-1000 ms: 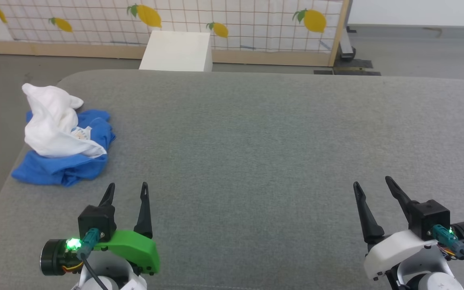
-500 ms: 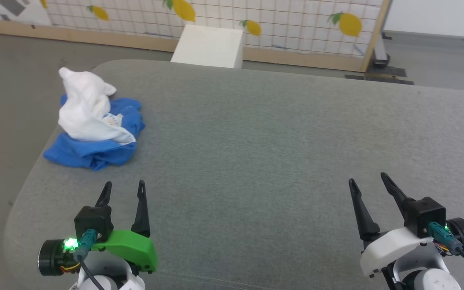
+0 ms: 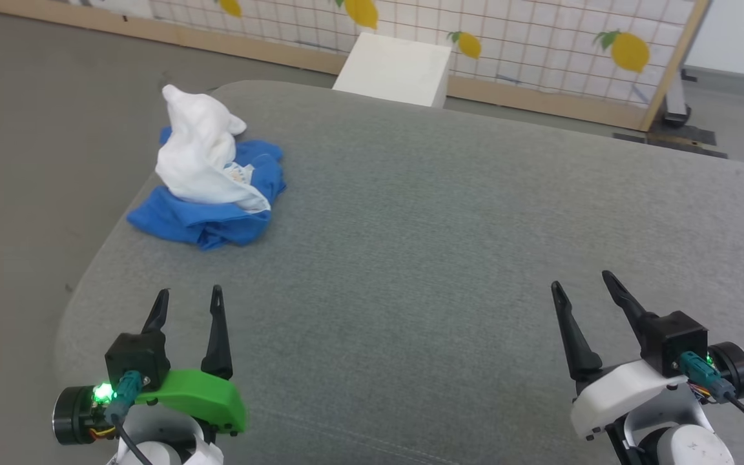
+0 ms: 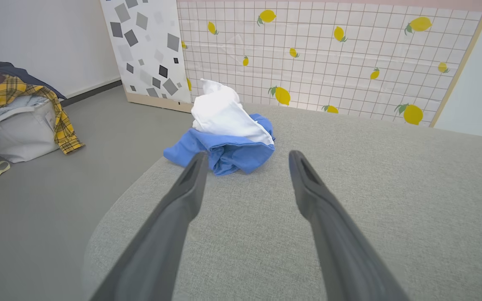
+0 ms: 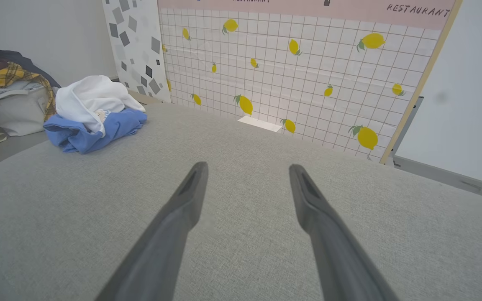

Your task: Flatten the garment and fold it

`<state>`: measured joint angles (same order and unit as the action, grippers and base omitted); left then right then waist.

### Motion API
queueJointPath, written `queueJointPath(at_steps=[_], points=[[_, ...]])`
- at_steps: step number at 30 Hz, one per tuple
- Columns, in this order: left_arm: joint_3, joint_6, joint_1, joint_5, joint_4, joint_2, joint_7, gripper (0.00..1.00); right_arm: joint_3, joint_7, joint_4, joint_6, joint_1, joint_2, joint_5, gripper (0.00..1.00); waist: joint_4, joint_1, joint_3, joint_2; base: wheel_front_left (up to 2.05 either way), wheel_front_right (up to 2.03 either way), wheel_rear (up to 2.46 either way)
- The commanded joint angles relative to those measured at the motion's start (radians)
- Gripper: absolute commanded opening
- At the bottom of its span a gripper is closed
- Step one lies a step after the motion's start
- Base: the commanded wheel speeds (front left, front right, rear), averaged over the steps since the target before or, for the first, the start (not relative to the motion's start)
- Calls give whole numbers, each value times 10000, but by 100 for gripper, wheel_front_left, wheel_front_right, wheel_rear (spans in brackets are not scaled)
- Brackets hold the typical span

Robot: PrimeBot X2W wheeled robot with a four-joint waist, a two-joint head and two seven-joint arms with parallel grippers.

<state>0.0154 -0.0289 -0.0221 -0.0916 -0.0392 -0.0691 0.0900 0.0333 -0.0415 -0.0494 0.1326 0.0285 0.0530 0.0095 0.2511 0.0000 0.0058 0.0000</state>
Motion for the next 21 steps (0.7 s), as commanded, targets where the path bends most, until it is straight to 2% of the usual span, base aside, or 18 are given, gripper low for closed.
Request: queueJointPath(at_steps=[1,21], points=[[-13,-58,-72,-101,-13,-92,115,100,48,-96,-47,-7,185,-10,43,100,176,0,14,0,-2,-2,-2],[-165,-247,76,-445,-116,-159,524,100,200,-292,-265,-10,420,-14,126,100,1259,0,86,0,-1,-1,-1]])
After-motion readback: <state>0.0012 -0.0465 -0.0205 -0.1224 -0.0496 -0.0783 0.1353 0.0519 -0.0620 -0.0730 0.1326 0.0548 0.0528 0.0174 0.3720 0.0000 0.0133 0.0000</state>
